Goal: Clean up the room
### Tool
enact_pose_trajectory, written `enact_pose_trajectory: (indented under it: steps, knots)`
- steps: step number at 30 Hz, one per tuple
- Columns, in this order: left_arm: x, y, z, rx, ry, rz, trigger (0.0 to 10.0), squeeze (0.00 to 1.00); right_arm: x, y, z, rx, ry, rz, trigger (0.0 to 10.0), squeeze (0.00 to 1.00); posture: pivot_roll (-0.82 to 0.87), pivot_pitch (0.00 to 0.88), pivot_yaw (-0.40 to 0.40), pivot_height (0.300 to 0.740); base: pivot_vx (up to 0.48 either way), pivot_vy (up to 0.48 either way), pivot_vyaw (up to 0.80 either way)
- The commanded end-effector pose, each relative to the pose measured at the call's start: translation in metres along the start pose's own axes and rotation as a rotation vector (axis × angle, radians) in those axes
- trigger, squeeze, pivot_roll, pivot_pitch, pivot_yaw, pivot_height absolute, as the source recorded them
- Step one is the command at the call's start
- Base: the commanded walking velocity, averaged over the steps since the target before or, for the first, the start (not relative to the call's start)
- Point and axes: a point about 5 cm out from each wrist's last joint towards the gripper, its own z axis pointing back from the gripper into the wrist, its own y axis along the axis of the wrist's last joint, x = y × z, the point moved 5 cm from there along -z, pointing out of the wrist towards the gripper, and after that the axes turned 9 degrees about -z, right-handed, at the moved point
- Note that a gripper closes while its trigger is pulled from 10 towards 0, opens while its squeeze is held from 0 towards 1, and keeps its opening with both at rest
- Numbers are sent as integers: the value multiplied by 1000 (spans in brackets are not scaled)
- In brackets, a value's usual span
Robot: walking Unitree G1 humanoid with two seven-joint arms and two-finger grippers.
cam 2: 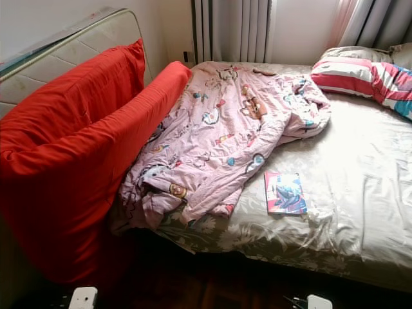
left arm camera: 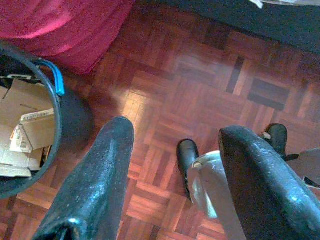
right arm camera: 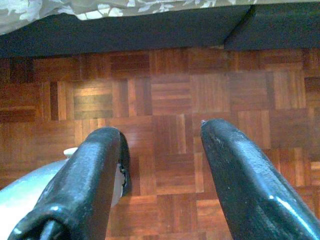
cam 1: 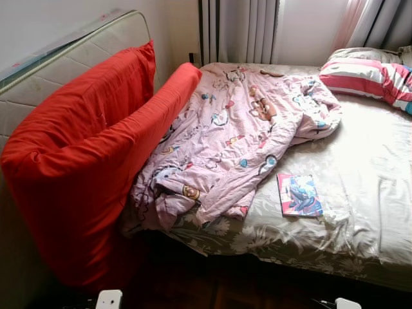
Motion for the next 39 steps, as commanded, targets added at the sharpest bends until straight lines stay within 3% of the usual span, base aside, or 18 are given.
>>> enact_pose_trajectory:
  steps: [1, 11, 17, 34, 39]
  knots:
    - [-10, -14, 5, -38, 24, 21, 10000, 0, 2, -8, 1, -29, -4, -11, 10000, 0, -79, 0, 32, 740, 0, 0, -406]
    - [-13, -33, 11, -100, 39, 36, 10000, 0, -2, -8, 0, -36, 8, -6, 10000, 0, -77, 0, 30, 740, 0, 0, -734]
    - [-6, -38, 11, -120, 34, 44, 10000, 0, -4, -5, -1, -34, 5, -5, 10000, 0, -75, 0, 25, 740, 0, 0, -398]
    - [3, -19, 2, -85, 19, 41, 10000, 0, -6, -5, -1, -30, 15, -8, 10000, 0, -70, 0, 25, 740, 0, 0, 0]
    - [1, -14, 1, -76, 18, 37, 10000, 0, -6, -7, -1, -39, 20, 5, 10000, 0, -66, 0, 27, 740, 0, 0, -761]
